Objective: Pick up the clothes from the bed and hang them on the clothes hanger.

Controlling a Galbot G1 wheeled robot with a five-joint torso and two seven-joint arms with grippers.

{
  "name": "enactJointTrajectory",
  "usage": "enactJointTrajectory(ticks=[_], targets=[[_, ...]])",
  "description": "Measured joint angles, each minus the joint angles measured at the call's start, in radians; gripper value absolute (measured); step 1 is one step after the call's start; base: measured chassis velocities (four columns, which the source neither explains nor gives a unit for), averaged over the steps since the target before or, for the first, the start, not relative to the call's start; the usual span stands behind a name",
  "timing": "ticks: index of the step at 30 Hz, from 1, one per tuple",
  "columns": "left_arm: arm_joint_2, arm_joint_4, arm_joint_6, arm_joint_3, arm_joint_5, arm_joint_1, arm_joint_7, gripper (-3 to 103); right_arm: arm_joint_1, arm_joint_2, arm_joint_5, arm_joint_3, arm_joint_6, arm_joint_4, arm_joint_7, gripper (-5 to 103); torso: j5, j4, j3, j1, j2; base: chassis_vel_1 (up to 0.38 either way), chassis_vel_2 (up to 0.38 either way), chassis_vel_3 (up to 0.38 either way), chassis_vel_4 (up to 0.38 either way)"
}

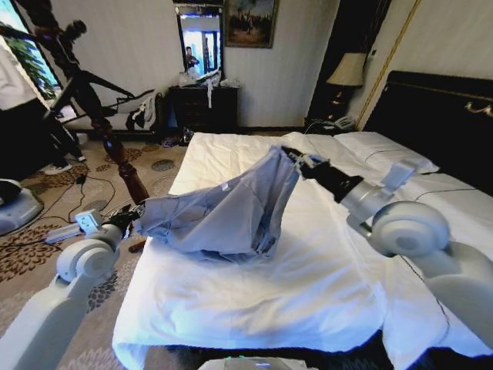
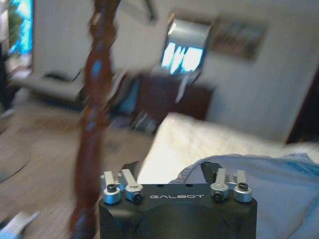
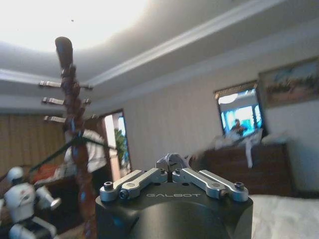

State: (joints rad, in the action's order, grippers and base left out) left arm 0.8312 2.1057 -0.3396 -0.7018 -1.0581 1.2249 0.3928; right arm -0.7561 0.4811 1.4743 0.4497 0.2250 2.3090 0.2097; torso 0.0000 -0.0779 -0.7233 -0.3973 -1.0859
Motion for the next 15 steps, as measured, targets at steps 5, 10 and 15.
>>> enactJointTrajectory(ticks=[5,10,15], targets=[[0.001,0.011,0.181,-0.018,0.181,0.053,-0.22,89,0.024,-0.019,0.013,0.056,0.0,-0.028,-0.003,0,0.0001,0.0001,0.0,0.0,0.0,0.0,0.0,0.0,0.0],[0.004,0.038,0.219,-0.024,0.292,0.113,-0.283,100,0.016,-0.022,-0.018,0.066,0.001,-0.027,-0.027,0,0.0002,0.0,0.0,0.0,0.0,0.0,0.0,0.0,0.0],[0.029,0.054,0.197,-0.014,0.052,0.135,-0.336,100,0.04,-0.015,-0.022,0.066,-0.003,-0.046,-0.046,0,0.0003,-0.0004,0.0,0.0,0.0,0.0,0.0,0.0,0.0]])
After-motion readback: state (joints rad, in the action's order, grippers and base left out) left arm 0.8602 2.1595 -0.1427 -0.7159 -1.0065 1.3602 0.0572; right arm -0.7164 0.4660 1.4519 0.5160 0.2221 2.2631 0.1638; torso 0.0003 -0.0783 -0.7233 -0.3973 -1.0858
